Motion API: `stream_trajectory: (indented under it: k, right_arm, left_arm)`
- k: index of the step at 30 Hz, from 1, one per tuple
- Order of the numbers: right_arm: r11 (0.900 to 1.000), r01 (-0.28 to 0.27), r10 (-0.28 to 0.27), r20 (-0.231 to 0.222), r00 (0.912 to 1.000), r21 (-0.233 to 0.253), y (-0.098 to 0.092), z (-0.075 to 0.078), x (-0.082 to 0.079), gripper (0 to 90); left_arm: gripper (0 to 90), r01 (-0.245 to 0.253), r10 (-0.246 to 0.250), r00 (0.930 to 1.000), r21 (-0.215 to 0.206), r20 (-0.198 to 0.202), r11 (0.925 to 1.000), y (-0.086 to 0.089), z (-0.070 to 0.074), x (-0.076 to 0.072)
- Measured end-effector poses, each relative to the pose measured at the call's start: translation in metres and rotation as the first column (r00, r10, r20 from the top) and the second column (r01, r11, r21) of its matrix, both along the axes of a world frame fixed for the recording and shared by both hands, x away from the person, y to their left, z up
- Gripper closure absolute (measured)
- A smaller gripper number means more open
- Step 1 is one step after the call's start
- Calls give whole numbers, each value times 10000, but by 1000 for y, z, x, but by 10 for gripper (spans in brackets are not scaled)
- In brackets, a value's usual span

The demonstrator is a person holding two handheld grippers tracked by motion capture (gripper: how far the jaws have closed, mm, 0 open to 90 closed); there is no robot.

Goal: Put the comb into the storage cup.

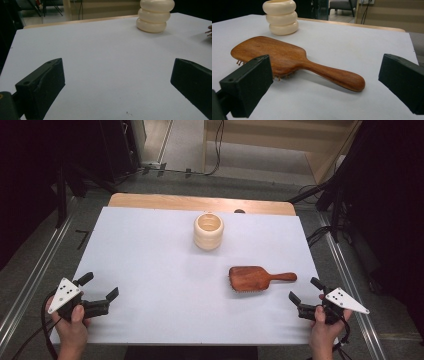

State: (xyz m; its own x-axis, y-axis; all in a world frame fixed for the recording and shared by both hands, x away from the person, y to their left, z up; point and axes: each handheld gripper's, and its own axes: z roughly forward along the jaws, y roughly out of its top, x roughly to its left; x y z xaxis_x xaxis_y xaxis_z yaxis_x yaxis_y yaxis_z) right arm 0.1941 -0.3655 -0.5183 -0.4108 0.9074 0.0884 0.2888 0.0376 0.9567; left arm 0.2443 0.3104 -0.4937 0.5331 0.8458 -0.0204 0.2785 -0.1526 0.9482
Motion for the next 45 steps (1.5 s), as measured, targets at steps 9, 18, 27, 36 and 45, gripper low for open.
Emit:
stream_trajectory:
  k: [9,18,27,36,45]
  right_arm:
    - [9984,-571,570,-330,9978,-15,1,5,3,0]
    - [9892,-1267,1240,-395,9915,-742,10,35,11,0]
    - [9876,-1064,912,-1298,9873,-1156,3,53,35,319]
    - [9687,-922,250,-2789,9600,-2307,5,58,65,755]
    - [9523,-1548,317,-4193,9073,-2630,4,57,100,877]
  left_arm:
    - [0,-14,13,10000,-168,-22,9999,2,0,-1]
    - [0,18,-19,10000,-250,-38,9997,3,0,-1]
    - [0,39,-40,10000,-294,-43,9996,3,0,0]
    - [0,33,-34,10000,-308,-41,9995,3,0,0]
    - [0,50,-51,10000,-324,-36,9995,3,0,0]
